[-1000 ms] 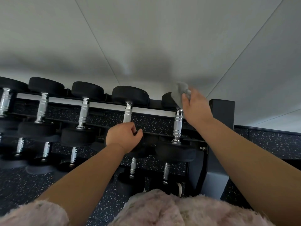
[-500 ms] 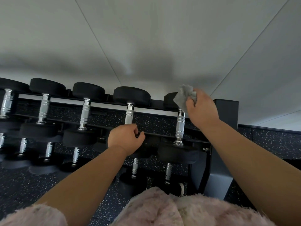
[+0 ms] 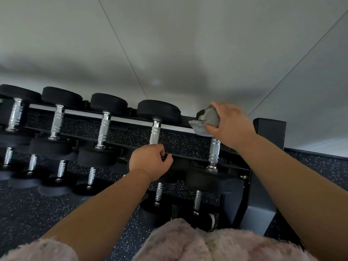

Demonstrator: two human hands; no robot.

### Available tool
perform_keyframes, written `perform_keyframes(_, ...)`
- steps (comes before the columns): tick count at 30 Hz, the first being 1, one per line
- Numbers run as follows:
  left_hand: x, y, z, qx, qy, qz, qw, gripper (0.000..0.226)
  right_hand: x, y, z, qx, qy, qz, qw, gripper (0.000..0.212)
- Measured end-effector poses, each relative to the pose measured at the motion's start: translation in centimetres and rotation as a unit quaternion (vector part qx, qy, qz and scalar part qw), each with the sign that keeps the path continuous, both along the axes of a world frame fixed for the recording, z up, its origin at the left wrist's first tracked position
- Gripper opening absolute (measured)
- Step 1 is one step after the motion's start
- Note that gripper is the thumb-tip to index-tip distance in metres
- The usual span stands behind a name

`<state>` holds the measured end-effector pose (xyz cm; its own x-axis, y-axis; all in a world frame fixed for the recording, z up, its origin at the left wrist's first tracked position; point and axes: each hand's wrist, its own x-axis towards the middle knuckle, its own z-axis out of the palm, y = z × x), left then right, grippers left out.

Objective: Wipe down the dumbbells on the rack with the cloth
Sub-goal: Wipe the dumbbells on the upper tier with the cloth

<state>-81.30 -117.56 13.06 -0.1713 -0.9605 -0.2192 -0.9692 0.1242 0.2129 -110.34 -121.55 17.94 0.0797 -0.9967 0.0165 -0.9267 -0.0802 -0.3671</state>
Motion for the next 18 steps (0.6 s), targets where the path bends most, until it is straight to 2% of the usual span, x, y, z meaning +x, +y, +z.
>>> perform_keyframes(1,0.0,-0.1,-0.1,0.0,0.0,0.0,1.0,0.031,0.3,-0.1,-0.1,-0.006,0.009,-0.01,1.0,0.044)
perform_keyframes(5,0.0,0.0,-0.2,0.0,0.006,0.003,1.0,0.032,3.7,-2.5,-0.1,-0.011,0.141,-0.014,0.99,0.044)
perform_keyframes(10,0.1,0.0,-0.1,-0.004,0.005,-0.001,1.0,0.032,6.0,-4.0,-0.2,0.017,0.221,0.097,0.97,0.027)
perform_keyframes(13,0.1,0.0,-0.1,0.001,0.001,0.002,1.0,0.033,4.2,-2.7,-1.2,-0.04,0.165,0.122,0.978,0.02)
perform_keyframes(16,0.2,0.0,-0.4,0.003,-0.002,0.004,1.0,0.032,0.6,0.5,-1.1,-0.082,0.041,0.083,0.992,0.014)
perform_keyframes(18,0.2,0.0,-0.4,0.001,-0.002,0.002,1.0,0.032,-1.2,2.7,-0.6,-0.063,-0.039,0.023,0.997,0.024)
